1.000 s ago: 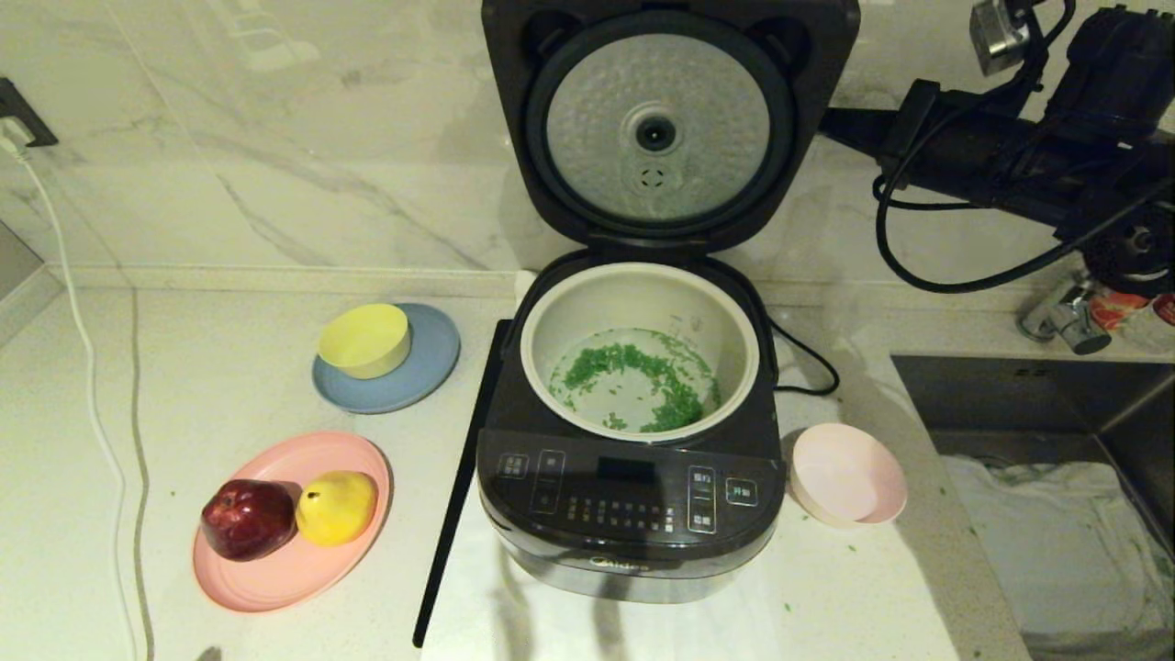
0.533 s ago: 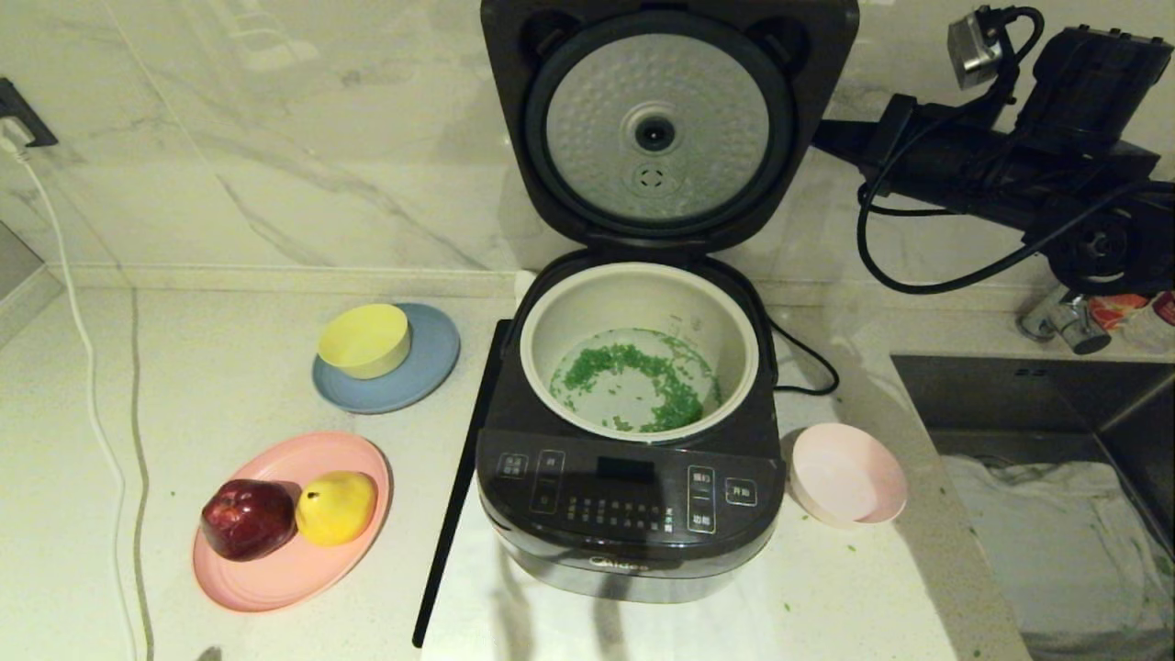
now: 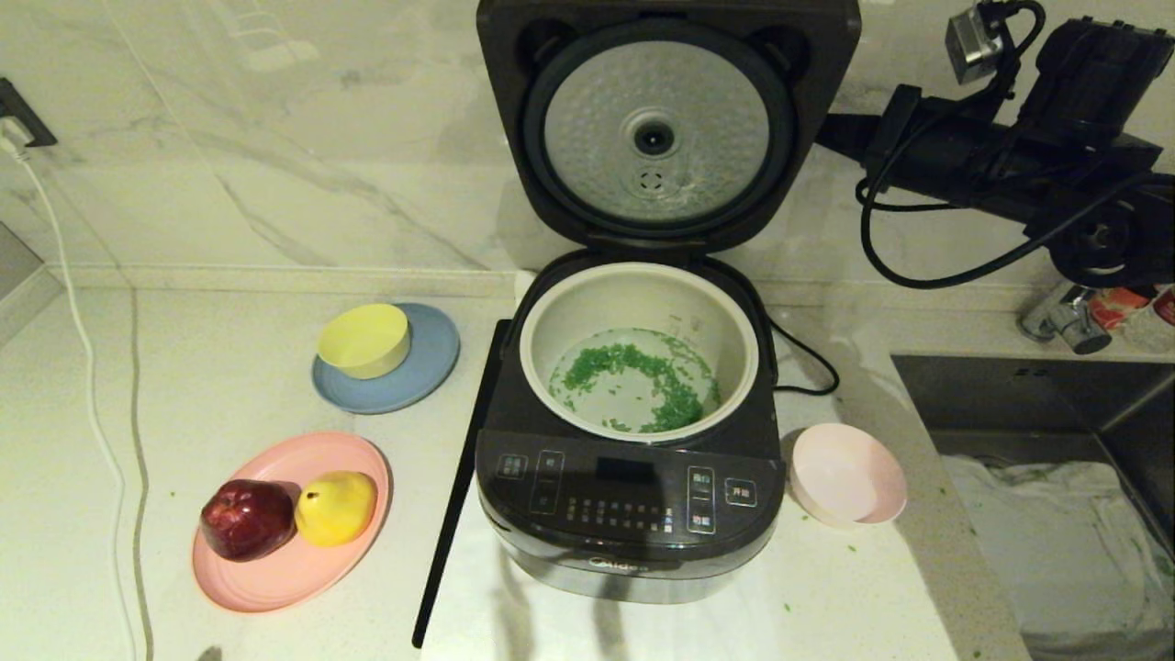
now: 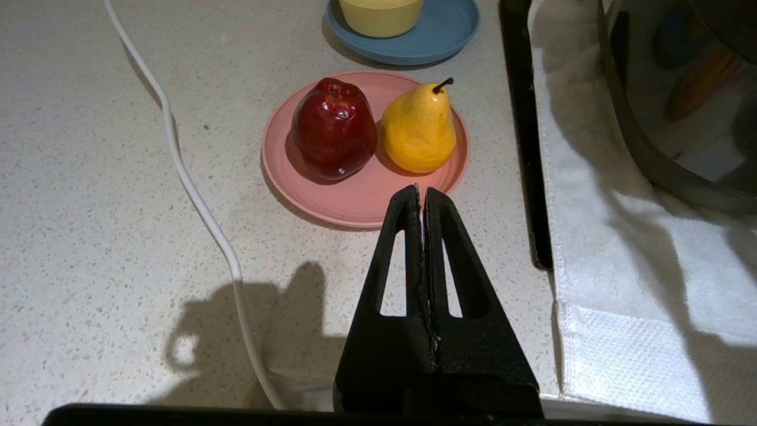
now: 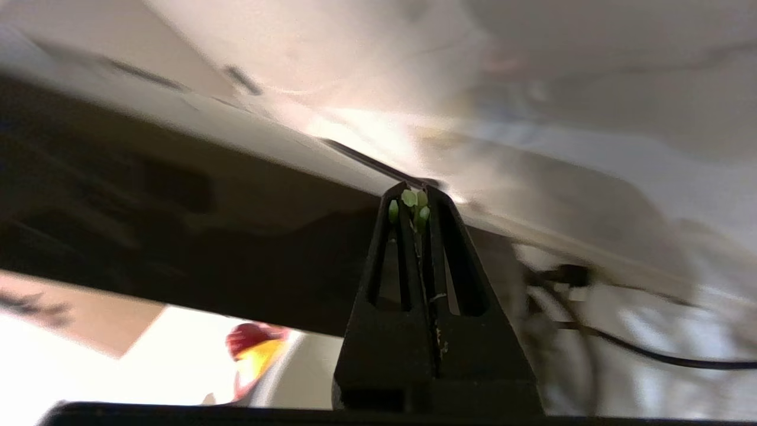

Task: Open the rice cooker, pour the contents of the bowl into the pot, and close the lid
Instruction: Close the rice cooker

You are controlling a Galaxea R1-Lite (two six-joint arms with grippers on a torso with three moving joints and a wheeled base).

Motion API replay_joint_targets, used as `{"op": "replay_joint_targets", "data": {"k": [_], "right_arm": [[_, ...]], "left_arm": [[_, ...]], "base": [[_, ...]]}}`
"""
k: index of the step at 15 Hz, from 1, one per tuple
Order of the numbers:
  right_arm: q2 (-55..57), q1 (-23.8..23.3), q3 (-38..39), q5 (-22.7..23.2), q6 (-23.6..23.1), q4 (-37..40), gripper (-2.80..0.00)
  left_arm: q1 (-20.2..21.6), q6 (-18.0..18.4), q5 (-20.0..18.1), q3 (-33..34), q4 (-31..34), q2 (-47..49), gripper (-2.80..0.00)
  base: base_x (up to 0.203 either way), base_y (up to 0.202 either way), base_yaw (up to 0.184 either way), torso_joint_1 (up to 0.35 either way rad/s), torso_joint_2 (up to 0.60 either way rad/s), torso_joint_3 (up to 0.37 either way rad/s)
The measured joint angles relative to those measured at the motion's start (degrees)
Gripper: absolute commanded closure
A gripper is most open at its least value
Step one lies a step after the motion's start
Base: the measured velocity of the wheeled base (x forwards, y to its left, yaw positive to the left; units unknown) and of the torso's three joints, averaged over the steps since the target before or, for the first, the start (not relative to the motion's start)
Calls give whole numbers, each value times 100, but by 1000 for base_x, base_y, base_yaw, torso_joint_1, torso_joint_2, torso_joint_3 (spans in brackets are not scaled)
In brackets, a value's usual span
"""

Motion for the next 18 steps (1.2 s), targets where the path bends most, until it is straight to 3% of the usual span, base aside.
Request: {"op": "replay_joint_targets", "data": {"k": [6,13,18], "right_arm": [[-310,5,139,513,285,9,0],[-970,91,1249,998,385,92,0],[-1506,453,1823,1001,374,912,0]], "left_arm": [[0,-2,-1,0,-3,0,0],[0,-4,0,0,-2,0,0],[0,-2,-4,0,0,0,0]], "base": [[0,0,0,0,0,0],[0,0,0,0,0,0],[0,0,0,0,0,0]]}}
